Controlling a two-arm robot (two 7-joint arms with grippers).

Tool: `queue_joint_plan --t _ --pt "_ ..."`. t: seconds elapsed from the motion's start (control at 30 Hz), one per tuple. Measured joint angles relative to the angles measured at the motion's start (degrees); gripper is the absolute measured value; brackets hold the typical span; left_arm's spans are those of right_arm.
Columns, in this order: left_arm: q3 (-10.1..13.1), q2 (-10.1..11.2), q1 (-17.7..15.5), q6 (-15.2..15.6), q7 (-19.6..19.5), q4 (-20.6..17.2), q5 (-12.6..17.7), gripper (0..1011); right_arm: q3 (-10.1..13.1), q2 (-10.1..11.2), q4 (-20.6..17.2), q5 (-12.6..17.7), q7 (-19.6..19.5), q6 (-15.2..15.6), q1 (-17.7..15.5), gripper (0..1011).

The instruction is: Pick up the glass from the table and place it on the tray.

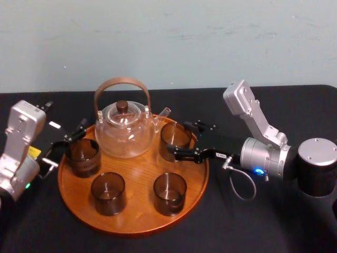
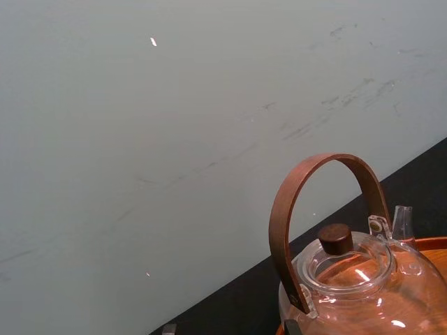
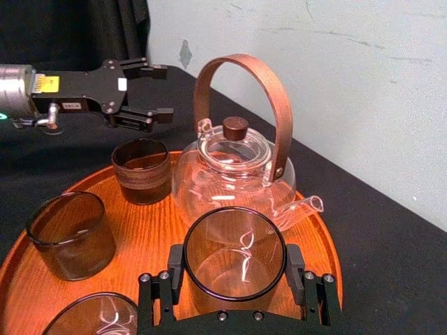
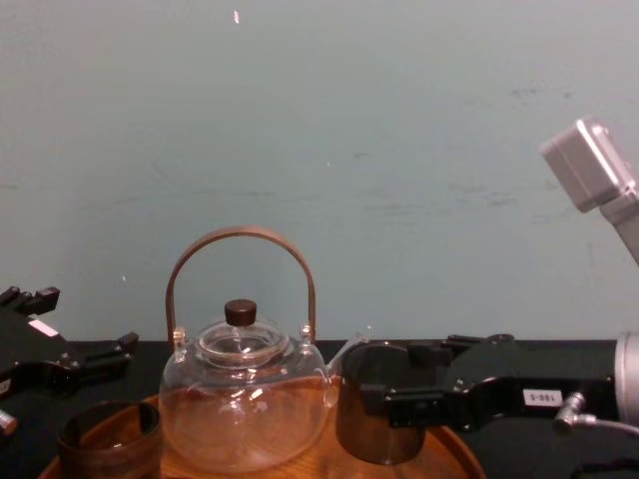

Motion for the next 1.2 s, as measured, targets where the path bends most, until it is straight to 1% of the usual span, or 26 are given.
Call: queue_joint_plan --t 0.13,0.47,0.8,1.2 --pt "0.0 0.0 0.0 0.0 0.0 0.0 0.0 1001 -0.3 -0.5 1.6 -0.3 -0.3 -0.5 0.5 882" --pt "0.0 0.0 0.0 0.0 0.0 0.0 0.0 1001 -0.5 -1.4 4.3 -1.1 -0.5 -0.9 1.1 882" --pt "0.0 0.0 0.0 0.0 0.0 0.0 0.0 1001 -0.5 -1.7 5.4 -1.7 -0.7 -0.9 1.1 882" --pt "0.0 0.0 0.0 0.0 0.0 0.0 0.0 1001 -0.4 -1.9 5.6 -2.5 -1.0 -0.9 0.6 882"
